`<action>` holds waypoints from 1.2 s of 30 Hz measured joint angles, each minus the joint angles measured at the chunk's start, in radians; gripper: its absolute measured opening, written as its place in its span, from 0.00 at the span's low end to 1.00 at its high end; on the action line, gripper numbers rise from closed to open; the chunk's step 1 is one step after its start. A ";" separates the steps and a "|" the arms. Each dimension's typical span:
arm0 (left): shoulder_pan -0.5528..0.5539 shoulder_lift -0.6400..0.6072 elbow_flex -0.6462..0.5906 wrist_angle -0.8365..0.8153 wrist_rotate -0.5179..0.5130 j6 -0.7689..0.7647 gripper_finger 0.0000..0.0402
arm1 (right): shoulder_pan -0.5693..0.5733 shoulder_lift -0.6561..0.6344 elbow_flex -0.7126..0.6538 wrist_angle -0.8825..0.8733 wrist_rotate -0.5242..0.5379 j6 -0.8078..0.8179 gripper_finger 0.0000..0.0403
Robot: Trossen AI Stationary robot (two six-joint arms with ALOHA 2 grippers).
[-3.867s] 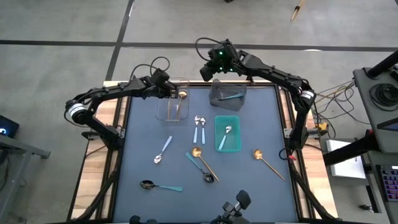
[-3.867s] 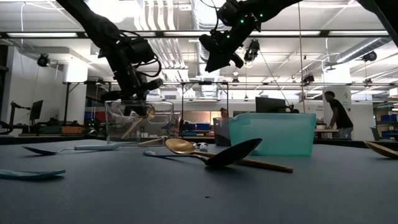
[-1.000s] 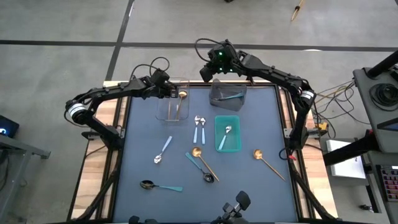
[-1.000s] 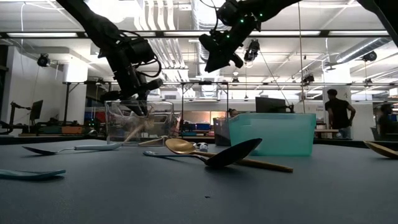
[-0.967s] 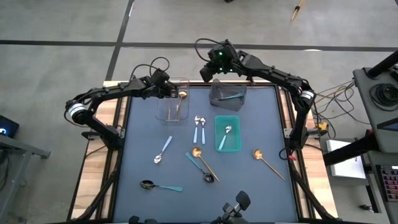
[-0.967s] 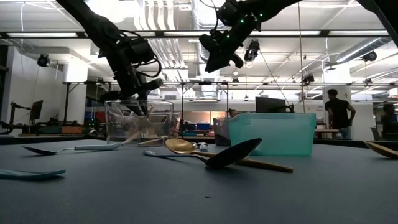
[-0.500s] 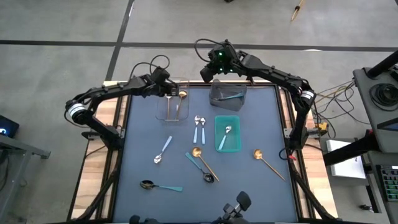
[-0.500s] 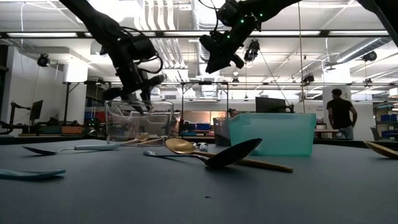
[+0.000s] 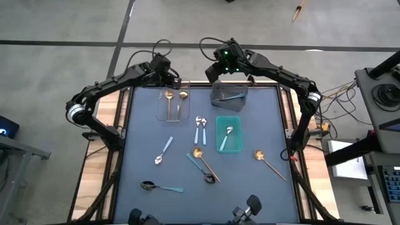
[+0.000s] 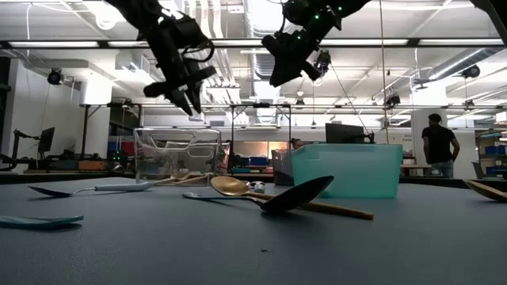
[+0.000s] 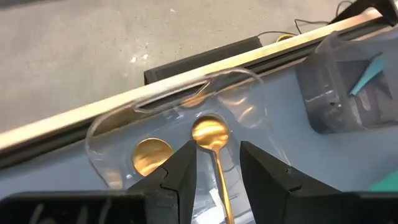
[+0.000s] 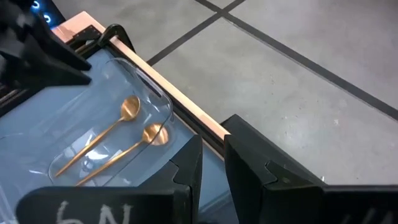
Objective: Sort silverware by color (type)
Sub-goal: Put the light blue spoon into the green bin
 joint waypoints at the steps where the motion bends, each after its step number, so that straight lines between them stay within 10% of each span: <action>1: 0.000 0.000 0.019 -0.018 0.000 0.011 0.26 | -0.002 -0.002 0.000 -0.003 -0.005 0.000 0.15; 20: -0.257 -0.086 0.164 -0.418 0.001 0.062 0.26 | 0.000 -0.031 0.000 -0.136 -0.310 0.120 0.15; 36: -0.654 -0.482 -0.089 -0.316 -0.004 -0.159 0.26 | 0.292 -0.069 0.009 -0.134 -0.302 0.224 0.15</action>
